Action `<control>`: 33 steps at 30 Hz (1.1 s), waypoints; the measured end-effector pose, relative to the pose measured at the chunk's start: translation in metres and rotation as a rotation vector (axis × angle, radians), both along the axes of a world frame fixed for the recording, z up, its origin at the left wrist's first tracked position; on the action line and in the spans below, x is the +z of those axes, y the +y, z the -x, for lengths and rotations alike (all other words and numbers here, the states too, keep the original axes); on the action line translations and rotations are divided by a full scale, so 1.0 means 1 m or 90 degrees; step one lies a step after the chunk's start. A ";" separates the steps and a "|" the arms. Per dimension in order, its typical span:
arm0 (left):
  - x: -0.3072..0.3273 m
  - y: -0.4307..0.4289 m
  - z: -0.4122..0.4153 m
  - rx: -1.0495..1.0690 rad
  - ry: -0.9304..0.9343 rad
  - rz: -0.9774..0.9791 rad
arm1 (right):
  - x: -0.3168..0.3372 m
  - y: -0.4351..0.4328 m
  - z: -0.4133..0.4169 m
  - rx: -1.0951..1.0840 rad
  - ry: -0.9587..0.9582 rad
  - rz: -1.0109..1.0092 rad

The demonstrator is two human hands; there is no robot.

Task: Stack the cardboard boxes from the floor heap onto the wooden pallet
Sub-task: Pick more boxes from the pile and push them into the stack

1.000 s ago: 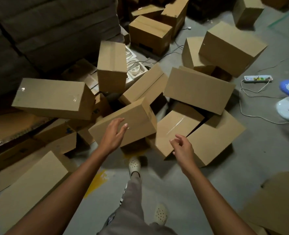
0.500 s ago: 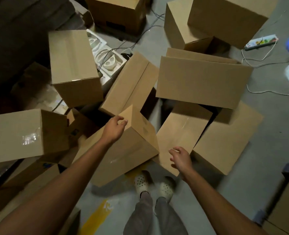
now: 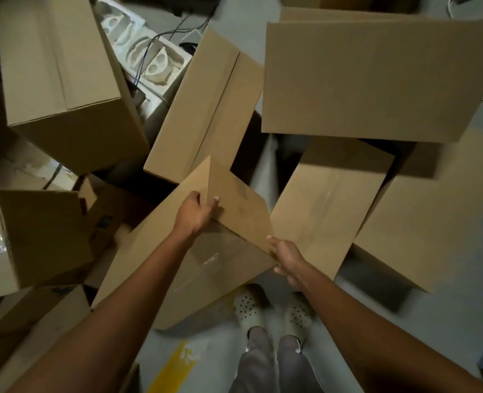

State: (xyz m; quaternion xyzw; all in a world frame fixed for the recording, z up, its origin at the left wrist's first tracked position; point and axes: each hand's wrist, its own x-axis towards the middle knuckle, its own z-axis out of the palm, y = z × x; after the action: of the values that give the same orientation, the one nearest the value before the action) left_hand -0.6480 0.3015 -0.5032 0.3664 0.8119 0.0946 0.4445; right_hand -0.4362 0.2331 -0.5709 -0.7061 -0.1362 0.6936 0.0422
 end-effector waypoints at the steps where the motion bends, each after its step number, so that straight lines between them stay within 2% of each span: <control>1: 0.001 -0.006 0.001 -0.006 0.004 -0.002 | 0.007 0.002 0.001 -0.044 0.024 0.028; 3: 0.010 -0.016 0.008 0.012 0.004 0.004 | 0.021 -0.001 -0.003 -0.085 0.062 0.074; 7: 0.048 -0.034 0.022 0.072 -0.082 0.008 | 0.063 -0.022 -0.014 -0.135 0.085 0.093; 13: 0.134 -0.069 0.023 0.121 -0.141 0.006 | 0.131 -0.049 -0.016 -0.008 0.066 0.060; 20: 0.258 -0.076 0.005 0.136 -0.154 -0.112 | 0.238 -0.061 -0.024 0.007 0.040 -0.108; 27: 0.379 -0.112 -0.011 0.119 -0.165 -0.220 | 0.350 -0.079 -0.028 -0.187 0.036 -0.237; 33: 0.435 -0.161 -0.011 0.084 -0.208 -0.275 | 0.424 -0.129 -0.037 -0.235 -0.033 -0.371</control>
State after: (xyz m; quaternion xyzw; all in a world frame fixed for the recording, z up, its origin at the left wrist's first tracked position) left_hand -0.6369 0.1402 -0.0683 0.3792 0.7126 0.3518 0.4740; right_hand -0.3995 0.1040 -0.1471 -0.6945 -0.1992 0.5881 0.3636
